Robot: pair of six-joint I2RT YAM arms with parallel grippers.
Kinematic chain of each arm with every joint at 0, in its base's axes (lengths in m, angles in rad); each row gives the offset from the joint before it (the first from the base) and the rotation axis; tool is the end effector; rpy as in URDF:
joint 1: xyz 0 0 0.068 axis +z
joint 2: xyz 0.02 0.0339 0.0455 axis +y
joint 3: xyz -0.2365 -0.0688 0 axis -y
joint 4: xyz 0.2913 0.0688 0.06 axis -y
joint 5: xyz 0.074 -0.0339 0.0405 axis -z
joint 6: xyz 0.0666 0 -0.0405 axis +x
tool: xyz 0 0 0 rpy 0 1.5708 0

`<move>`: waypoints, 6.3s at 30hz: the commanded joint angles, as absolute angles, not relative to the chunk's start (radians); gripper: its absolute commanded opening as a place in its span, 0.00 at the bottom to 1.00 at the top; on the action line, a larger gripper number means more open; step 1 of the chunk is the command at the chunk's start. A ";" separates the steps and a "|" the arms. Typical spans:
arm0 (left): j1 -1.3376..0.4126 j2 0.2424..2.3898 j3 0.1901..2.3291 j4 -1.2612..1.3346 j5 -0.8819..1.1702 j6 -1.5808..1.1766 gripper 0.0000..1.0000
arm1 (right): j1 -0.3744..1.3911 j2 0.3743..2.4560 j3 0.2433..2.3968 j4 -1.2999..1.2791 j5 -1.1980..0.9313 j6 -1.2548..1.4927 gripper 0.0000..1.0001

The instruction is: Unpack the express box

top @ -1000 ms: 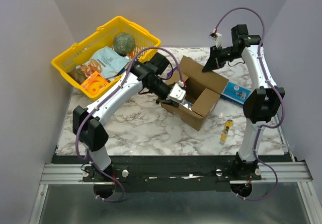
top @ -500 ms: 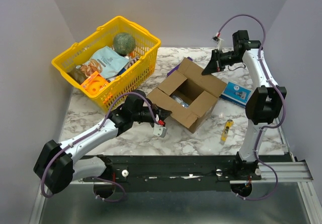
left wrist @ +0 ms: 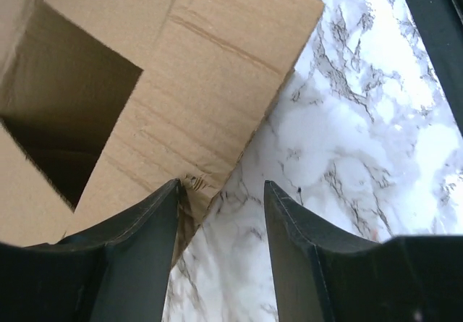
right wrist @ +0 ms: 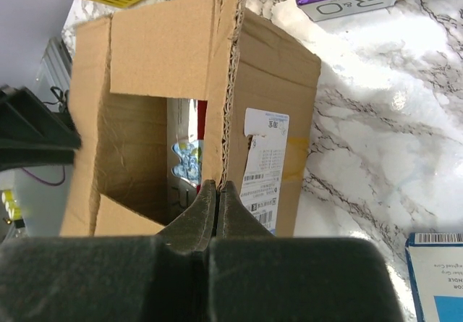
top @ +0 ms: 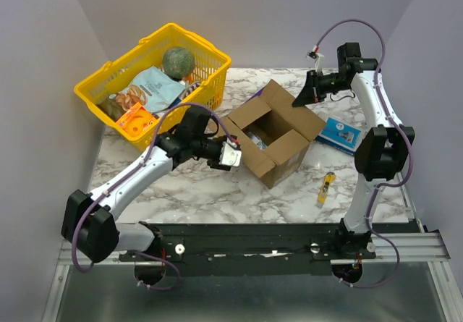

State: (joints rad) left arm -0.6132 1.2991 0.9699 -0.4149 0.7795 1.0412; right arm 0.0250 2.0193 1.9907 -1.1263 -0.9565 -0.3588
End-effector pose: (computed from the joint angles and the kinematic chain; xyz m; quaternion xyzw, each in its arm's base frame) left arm 0.2518 -0.2345 0.2217 0.7268 0.4611 -0.2611 0.4370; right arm 0.4593 0.0659 0.2754 -0.2589 0.8346 0.4136 0.2555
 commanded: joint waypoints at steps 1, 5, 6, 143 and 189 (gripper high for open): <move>-0.548 1.266 1.178 -0.702 0.833 0.964 0.60 | 0.037 2.016 1.954 -1.170 -0.819 -0.420 0.00; -0.514 1.327 1.366 -0.727 0.877 0.827 0.61 | 0.038 2.000 1.937 -1.170 -0.819 -0.442 0.00; -0.512 1.344 1.431 -0.732 0.882 0.807 0.61 | 0.037 1.997 1.936 -1.172 -0.818 -0.448 0.00; -0.465 1.163 0.934 -0.071 0.247 0.124 0.63 | 0.644 1.551 1.594 -0.824 -0.443 -0.707 0.11; -0.623 1.746 1.384 -0.238 0.386 -0.123 0.42 | -0.196 1.151 0.991 -0.669 -0.194 -0.080 0.58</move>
State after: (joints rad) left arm -0.6231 1.7203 1.3800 -0.1898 0.3344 -0.1497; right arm -0.1917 1.1992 0.9520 -0.7136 -0.0154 -0.0029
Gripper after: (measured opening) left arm 0.598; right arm 0.555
